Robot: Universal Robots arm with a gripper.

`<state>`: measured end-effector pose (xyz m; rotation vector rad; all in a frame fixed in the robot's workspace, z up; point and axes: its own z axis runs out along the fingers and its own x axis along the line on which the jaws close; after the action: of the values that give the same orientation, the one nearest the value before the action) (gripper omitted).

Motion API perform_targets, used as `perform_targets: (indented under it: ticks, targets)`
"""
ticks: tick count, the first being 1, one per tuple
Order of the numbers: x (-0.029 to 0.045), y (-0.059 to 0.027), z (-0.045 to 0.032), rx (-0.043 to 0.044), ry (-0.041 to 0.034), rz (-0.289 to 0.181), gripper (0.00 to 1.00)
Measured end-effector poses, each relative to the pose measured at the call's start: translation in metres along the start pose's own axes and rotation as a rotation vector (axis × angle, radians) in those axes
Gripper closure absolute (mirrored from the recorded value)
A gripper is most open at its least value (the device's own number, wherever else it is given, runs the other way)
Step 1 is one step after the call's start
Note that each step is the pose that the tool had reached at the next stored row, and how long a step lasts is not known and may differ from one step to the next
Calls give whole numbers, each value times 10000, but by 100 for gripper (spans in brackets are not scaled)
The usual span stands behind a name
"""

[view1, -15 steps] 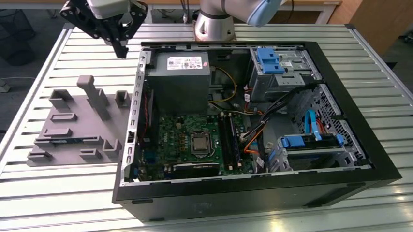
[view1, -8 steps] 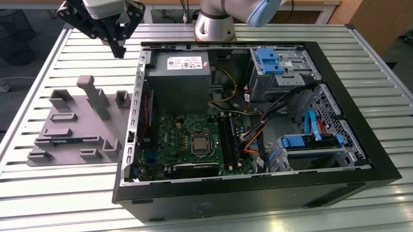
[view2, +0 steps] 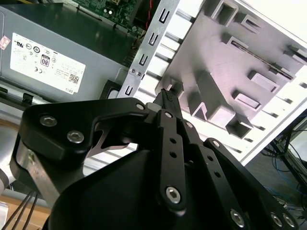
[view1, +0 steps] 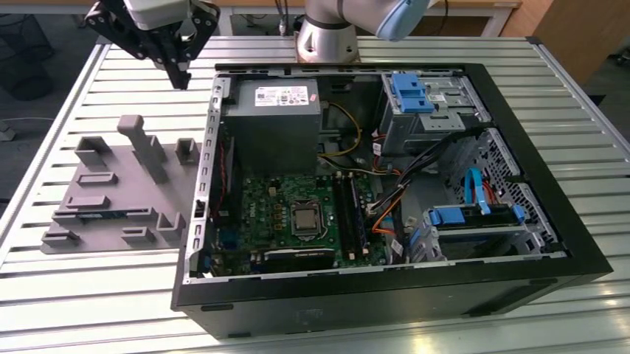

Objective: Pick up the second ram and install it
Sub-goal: 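Reach for the second ram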

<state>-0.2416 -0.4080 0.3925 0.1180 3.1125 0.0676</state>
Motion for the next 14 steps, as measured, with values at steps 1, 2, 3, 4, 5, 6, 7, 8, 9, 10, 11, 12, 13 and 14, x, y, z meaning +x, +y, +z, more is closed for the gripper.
perform_targets:
  ticks: [1, 2, 3, 4, 5, 6, 7, 8, 9, 10, 11, 12, 13, 14]
  targets:
    - [4, -4, 0, 0, 0, 0, 89]
    - [10, -9, 0, 0, 0, 0, 89]
    - [17, -13, -1, 0, 0, 0, 89]
    - [24, -17, -1, 0, 0, 1, 89]
    - [33, -21, -1, -1, -1, 1, 89]
    - [44, -24, -2, -1, -1, 1, 89]
    - [58, -26, -3, 0, 0, 0, 89]
    - [73, -28, -3, 0, -1, 0, 89]
    - [89, -30, -3, 0, 0, -1, 89]
    - [106, -32, -4, 0, 0, 0, 89]
    - [123, -33, -4, -1, -1, 1, 89]
    - [155, -36, -5, -1, -1, 1, 89]
    - [169, -37, -6, 0, 0, 0, 89]
    - [198, -40, -7, 0, 0, 0, 89]
